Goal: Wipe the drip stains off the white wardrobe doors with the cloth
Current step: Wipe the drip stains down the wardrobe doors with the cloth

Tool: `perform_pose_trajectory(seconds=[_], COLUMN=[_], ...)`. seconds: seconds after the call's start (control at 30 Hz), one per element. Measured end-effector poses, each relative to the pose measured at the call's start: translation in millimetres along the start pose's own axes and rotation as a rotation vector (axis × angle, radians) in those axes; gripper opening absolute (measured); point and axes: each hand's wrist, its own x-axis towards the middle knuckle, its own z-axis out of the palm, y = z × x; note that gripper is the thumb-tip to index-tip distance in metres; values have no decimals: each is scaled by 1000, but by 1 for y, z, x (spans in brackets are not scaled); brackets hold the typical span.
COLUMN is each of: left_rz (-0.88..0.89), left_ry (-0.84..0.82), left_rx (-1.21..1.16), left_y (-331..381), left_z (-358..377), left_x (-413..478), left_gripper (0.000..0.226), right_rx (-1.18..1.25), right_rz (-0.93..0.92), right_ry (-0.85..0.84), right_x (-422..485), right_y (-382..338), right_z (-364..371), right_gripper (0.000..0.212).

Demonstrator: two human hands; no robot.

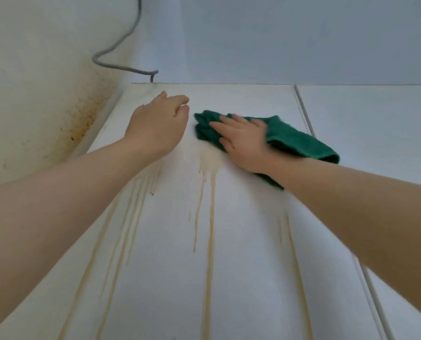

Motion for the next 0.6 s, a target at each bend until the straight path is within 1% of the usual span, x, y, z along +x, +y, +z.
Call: perform_pose_trajectory(seconds=[0.03, 0.07, 0.13, 0.17, 0.2, 0.23, 0.27, 0.3, 0.4, 0.43, 0.47, 0.5, 0.57, 0.6], left_rz=[-1, 1, 10, -14, -52, -99, -138, -169, -226, -223, -205, -185, -154, -149], left_ry=[-2, -4, 30, 60, 95, 114, 114, 105, 73, 66, 57, 44, 1, -17], left_rx=[-10, 1, 96, 175, 245, 282, 286, 268, 188, 166, 157, 138, 72, 36], left_y=[-5, -11, -27, -35, -46, -58, -67, -77, -102, -110, -114, -116, -115, -114], left_z=[-5, -10, -20, -21, -26, -30, -31, -32, -30, -29, -27, -25, -19, -14], left_x=[0, -1, 1, 2, 4, 6, 7, 7, 4, 1, -1, -4, -9, -10], left_gripper=[32, 27, 32, 37, 40, 41, 41, 40, 39, 40, 42, 43, 44, 45], right_rx=[-38, -61, -26, 1, 24, 45, 62, 82, 128, 125, 117, 113, 115, 116], right_rz=[90, 227, 510, 599, 635, 627, 571, 470, 77, 15, 32, 137, 516, 712], right_ry=[0, -17, -56, -67, -52, -36, -22, -11, -20, -6, 22, 59, 165, 190], right_x=[1, 1, -2, -5, -1, 6, 12, 18, 23, 24, 25, 23, 18, 14], right_y=[19, 41, 71, 75, 65, 47, 27, 2, -58, -59, -50, -37, -4, 5], right_z=[-6, -9, -15, -14, -13, -10, -8, -5, 5, 7, 6, 4, -4, -9], right_gripper=[46, 46, 45, 45, 44, 44, 44, 44, 47, 46, 45, 44, 42, 41])
